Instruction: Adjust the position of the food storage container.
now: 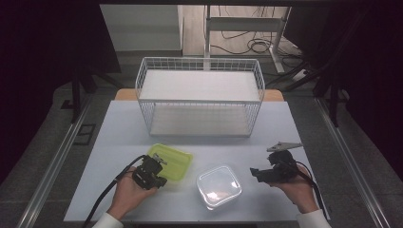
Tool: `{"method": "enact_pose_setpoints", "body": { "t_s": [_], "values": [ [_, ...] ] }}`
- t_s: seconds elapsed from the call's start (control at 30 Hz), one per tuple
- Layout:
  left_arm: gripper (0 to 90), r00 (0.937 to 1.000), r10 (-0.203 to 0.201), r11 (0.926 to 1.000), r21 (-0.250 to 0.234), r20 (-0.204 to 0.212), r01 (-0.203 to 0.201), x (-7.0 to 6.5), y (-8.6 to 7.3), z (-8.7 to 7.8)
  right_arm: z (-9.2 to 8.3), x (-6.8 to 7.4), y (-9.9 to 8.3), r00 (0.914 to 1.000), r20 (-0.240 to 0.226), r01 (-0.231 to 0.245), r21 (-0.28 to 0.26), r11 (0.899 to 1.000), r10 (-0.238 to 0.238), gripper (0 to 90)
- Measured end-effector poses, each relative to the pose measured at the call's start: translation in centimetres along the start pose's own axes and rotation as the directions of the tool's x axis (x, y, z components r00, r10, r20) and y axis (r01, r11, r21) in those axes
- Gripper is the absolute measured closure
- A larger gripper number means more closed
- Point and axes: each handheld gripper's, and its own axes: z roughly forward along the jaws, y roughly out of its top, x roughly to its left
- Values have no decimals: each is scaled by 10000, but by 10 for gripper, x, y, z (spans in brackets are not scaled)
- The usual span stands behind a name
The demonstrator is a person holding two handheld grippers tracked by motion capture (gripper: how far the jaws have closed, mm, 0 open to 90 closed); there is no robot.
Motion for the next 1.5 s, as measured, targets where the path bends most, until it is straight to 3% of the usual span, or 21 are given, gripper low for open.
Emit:
{"method": "enact_pose_setpoints", "body": {
  "t_s": [0.27,0.43,0.77,0.9,1.07,1.2,1.27,1.33,1.43,1.5],
  "values": [
    [896,9990,-438,9988,-216,101,440,-4,17,15,2,0,0,10000,5,-17,79,10000,17,165],
    [896,9967,-718,9956,-580,375,739,-5,29,19,2,0,-1,10000,24,-47,127,9999,46,165],
    [896,9956,-741,9936,-808,576,786,-8,38,26,2,-1,-1,10000,88,-22,163,9999,20,166],
    [898,9923,-729,9927,-889,996,819,-9,32,20,1,-1,-2,10000,32,-29,111,9999,29,165],
    [899,9910,-662,9878,-1324,1163,815,-6,16,-5,-3,2,1,9999,-88,-108,-194,9998,106,161],
    [899,9908,-973,9762,-1847,943,1135,6,2,-27,-3,2,1,10000,-41,-81,-275,9996,80,158],
    [899,9885,-1262,9689,-2035,835,1409,21,-6,-38,-4,1,1,9999,-15,-116,-288,9995,115,157],
    [899,9821,-1758,9572,-2213,682,1868,36,-12,-46,-4,-1,1,9997,35,-229,-334,9992,231,156],
    [899,9752,-2215,9509,-2223,-31,2152,55,-22,-51,-5,-3,2,9995,91,-295,-377,9989,299,157],
    [899,9666,-2560,9468,-2038,-82,2491,71,-28,-48,-5,-3,2,9995,103,-302,-357,9989,306,157]
  ]
}}
